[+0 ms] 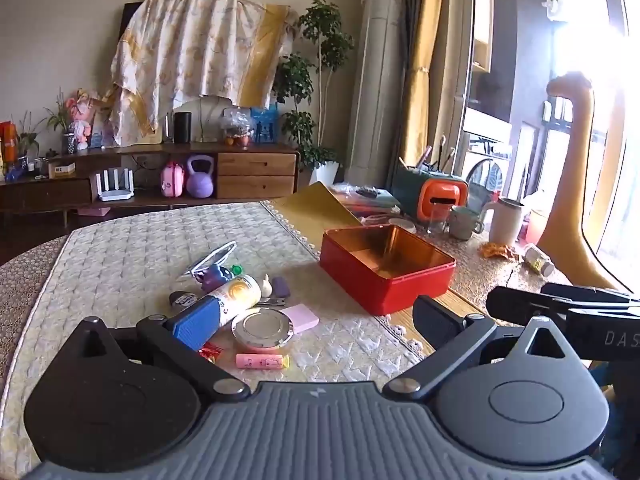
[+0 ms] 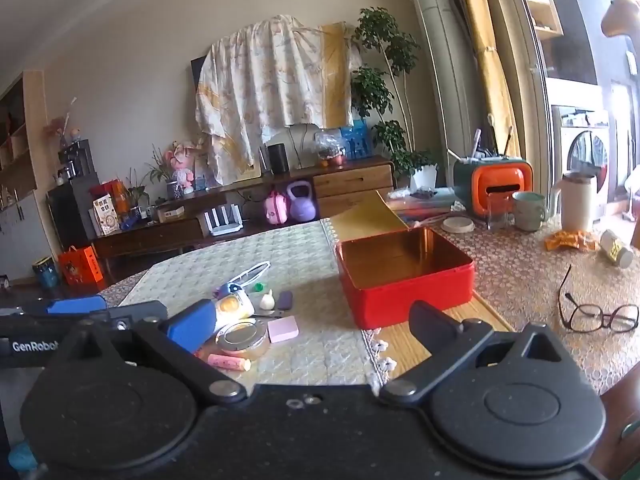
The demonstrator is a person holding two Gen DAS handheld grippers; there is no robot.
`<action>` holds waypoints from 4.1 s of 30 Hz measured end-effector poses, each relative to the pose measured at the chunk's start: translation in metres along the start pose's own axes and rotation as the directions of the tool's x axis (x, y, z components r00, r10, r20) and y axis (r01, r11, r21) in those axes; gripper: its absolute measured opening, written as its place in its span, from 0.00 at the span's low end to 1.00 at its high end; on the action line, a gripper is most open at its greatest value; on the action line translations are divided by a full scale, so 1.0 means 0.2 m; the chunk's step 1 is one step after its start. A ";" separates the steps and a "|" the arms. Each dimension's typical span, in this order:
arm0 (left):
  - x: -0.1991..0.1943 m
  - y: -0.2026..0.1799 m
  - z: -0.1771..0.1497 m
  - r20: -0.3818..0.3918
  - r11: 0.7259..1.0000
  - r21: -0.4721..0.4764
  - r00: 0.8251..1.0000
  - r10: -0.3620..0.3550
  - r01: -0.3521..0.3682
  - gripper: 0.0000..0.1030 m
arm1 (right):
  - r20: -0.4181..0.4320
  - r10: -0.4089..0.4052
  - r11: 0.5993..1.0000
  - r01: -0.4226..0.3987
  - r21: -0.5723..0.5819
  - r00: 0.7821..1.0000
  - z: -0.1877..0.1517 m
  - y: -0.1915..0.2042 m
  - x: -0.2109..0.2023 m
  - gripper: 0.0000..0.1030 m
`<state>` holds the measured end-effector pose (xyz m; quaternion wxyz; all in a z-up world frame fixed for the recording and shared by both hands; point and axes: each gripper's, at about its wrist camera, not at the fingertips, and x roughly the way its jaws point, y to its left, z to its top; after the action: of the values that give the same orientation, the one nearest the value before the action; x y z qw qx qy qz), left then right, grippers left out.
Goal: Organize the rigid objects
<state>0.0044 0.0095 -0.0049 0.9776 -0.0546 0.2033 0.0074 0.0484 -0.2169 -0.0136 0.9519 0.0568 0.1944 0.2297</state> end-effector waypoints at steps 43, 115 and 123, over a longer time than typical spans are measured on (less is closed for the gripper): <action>0.00 -0.03 -0.02 0.005 0.997 0.060 0.999 0.038 -0.038 1.00 | -0.008 0.035 0.998 -0.035 -0.057 0.999 -0.01 0.03 0.00 1.00; 0.75 0.57 -0.21 -0.373 0.995 -0.030 0.925 0.077 -0.095 0.23 | -0.500 0.227 0.878 -0.398 -0.266 0.835 -0.19 0.41 0.98 0.14; 0.70 0.50 -0.14 -0.383 0.997 -0.046 0.923 0.042 -0.065 0.22 | -0.433 0.220 0.894 -0.358 -0.269 0.874 -0.09 0.33 0.88 0.13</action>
<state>0.1174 0.1056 -0.0956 0.9169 -0.0774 0.3905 0.0291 0.1571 -0.0775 -0.0783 0.8429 -0.1268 0.3271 0.4080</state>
